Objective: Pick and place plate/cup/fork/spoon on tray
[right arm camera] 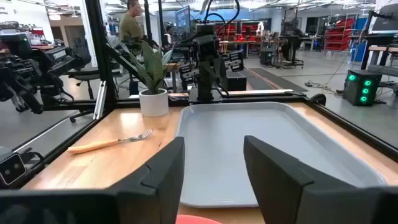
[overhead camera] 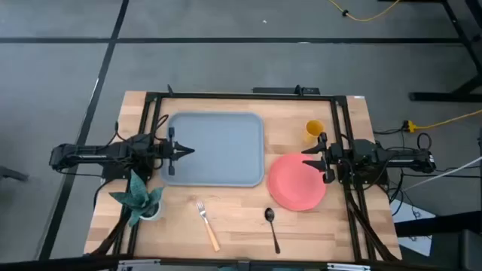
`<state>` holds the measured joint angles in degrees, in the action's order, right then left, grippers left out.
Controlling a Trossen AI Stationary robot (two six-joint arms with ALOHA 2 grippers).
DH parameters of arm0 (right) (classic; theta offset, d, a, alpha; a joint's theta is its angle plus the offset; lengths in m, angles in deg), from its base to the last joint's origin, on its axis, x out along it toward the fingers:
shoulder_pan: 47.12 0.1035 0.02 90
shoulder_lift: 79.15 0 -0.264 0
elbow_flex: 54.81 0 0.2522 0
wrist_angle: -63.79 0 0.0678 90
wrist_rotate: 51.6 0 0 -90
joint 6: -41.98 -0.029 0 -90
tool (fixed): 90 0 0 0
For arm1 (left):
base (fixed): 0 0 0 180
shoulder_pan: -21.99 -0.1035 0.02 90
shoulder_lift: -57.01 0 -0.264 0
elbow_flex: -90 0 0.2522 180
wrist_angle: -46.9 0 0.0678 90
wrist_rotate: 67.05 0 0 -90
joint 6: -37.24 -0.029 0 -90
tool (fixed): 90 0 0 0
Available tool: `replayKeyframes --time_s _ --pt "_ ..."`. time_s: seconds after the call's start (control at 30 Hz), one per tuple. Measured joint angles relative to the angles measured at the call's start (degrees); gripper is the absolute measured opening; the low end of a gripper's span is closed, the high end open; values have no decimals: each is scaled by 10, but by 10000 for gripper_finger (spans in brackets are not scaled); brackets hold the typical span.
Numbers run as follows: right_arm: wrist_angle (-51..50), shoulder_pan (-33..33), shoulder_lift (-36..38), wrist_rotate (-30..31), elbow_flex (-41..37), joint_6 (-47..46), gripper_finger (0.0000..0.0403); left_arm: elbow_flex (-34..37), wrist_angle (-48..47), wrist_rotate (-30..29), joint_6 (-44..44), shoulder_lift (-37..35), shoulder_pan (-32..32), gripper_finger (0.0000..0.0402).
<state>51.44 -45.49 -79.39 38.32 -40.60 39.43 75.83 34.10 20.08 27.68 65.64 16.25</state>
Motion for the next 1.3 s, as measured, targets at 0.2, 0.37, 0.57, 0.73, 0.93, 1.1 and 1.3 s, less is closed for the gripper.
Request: replayKeyframes --time_s 0.2,0.37,0.57,0.73,0.93,1.1,1.3 --pt "0 0 0 0 0 0 171 0 0 0 0 0 0 0" --pt "0 0 0 0 0 0 171 0 0 0 0 0 0 0" --pt "0 0 0 0 0 0 171 0 0 0 0 0 0 0" --pt "0 0 0 0 0 0 171 0 0 0 0 0 0 0" --pt "0 0 0 0 0 0 171 0 0 0 0 0 0 0" --pt "0 0 0 0 0 0 171 0 0 0 -2 0 0 0" --pt "4 0 0 0 0 0 171 -5 1 -36 -136 -1 0 0"
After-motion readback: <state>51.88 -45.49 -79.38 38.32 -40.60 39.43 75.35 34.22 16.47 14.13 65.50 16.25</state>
